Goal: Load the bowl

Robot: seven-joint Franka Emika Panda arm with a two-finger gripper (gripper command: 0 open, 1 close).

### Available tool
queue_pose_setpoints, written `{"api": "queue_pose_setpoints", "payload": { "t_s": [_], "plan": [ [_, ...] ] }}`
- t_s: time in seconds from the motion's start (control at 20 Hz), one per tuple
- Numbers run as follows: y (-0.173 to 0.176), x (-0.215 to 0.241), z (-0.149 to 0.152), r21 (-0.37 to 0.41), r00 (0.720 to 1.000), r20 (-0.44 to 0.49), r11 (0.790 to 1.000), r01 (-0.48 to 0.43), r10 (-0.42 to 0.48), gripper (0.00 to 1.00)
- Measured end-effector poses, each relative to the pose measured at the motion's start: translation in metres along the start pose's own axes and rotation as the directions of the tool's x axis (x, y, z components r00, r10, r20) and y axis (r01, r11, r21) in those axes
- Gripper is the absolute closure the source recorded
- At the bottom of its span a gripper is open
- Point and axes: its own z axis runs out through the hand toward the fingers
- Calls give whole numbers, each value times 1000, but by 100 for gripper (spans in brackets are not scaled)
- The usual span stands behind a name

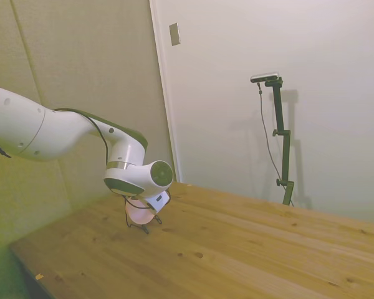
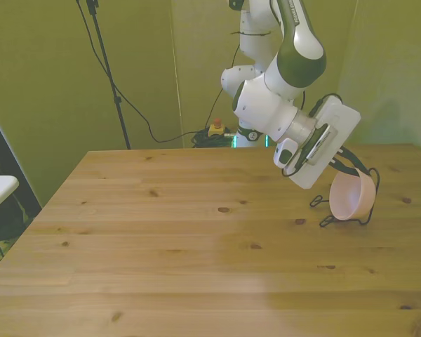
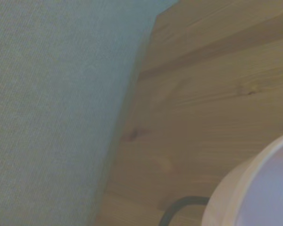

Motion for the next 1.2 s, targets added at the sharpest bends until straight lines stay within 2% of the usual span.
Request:
{"api": "queue_pose_setpoints", "payload": {
  "t_s": [0.7,1.05,1.2],
  "plan": [
    [3,-2,1,-5,1000,4,1000,-10,10,0],
    [-12,-18,-42,19,999,-45,1000,17,-16,0],
    [-14,-30,-60,-10,998,-65,1000,14,-15,0]
  ]
}}
